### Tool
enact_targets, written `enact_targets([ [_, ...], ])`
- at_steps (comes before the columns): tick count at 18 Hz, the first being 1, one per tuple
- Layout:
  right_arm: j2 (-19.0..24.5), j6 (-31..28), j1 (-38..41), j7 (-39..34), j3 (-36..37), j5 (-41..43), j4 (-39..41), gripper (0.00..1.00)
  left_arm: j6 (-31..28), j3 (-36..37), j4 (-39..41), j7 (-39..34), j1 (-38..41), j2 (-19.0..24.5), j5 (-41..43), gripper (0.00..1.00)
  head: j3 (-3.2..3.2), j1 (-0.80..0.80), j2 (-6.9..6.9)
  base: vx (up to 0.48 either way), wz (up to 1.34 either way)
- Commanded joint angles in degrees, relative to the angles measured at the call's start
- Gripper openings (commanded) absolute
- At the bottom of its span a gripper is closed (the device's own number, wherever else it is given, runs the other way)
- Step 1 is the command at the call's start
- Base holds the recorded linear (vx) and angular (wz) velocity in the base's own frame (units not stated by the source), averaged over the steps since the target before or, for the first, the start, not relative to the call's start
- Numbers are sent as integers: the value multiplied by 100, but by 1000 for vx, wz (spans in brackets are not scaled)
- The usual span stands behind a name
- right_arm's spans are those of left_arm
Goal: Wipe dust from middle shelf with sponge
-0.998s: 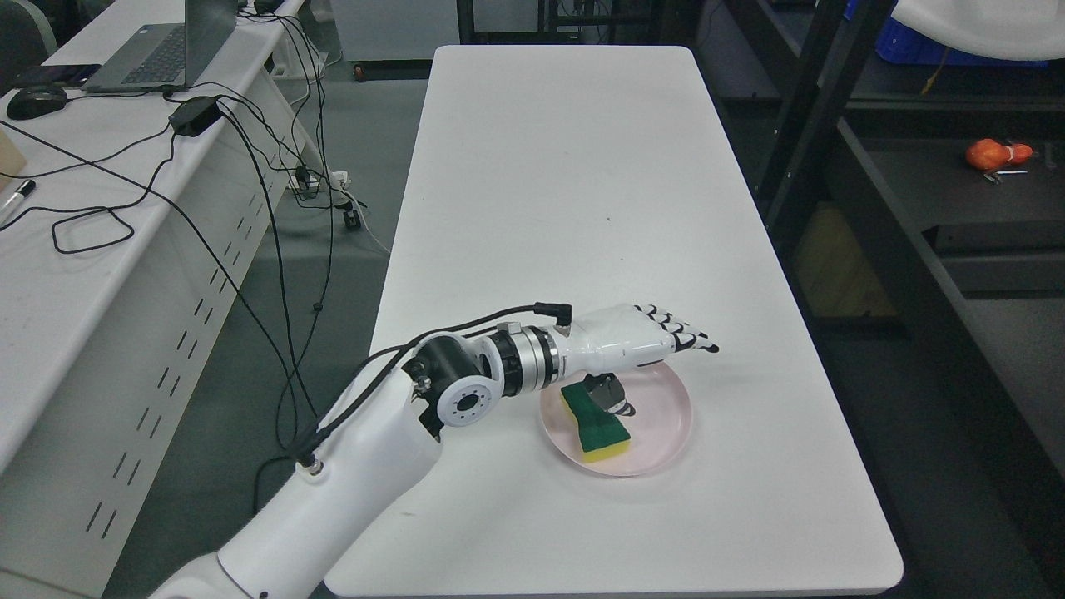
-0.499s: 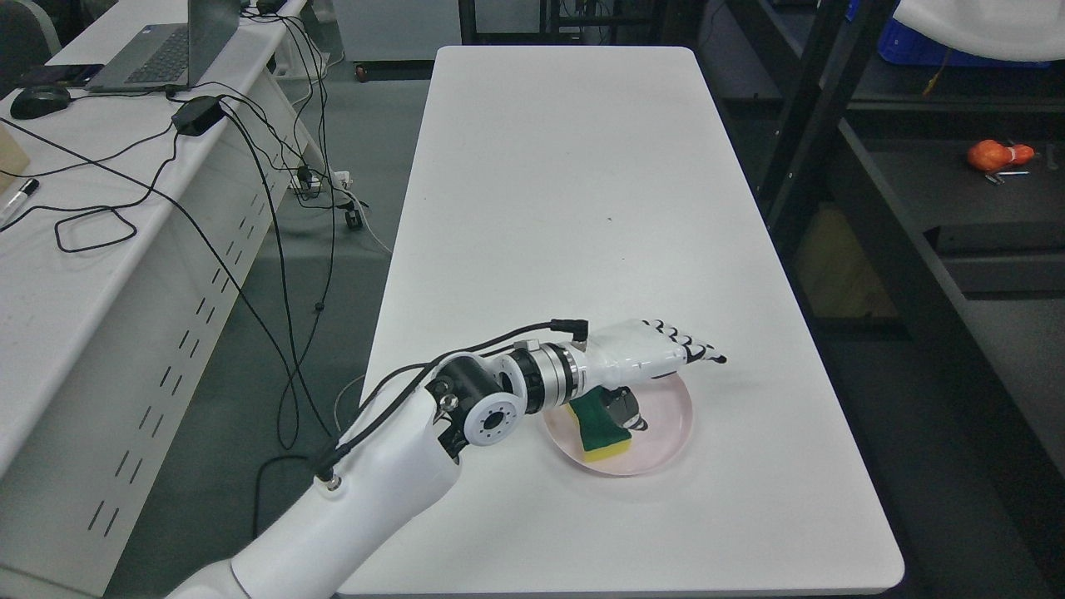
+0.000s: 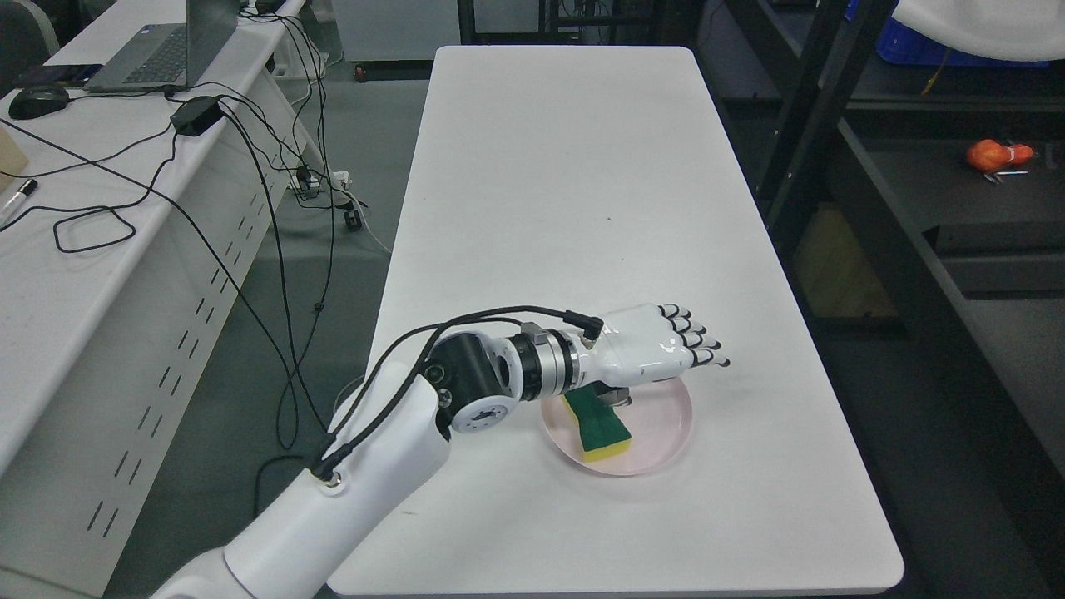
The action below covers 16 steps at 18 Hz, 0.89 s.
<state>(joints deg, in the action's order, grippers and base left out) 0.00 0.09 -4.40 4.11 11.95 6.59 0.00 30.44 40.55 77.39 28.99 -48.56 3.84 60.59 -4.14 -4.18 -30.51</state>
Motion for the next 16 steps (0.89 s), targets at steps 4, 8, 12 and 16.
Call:
enact_targets([
  [4, -100, -413, 1, 2, 0, 0, 100, 100, 1429, -478, 672, 791, -40, 311, 1148, 98, 0, 0, 0, 0, 0],
  [8, -100, -413, 1, 2, 0, 0, 100, 100, 1438, -443, 681, 792, -5, 311, 1139, 98, 0, 0, 0, 0, 0],
  [12, -100, -422, 1, 2, 0, 0, 100, 100, 1447, -268, 690, 818, 30, 337, 1130, 98, 0, 0, 0, 0, 0],
  [16, -100, -413, 1, 2, 0, 0, 100, 100, 1430, -179, 401, 775, 92, 328, 1183, 98, 0, 0, 0, 0, 0],
])
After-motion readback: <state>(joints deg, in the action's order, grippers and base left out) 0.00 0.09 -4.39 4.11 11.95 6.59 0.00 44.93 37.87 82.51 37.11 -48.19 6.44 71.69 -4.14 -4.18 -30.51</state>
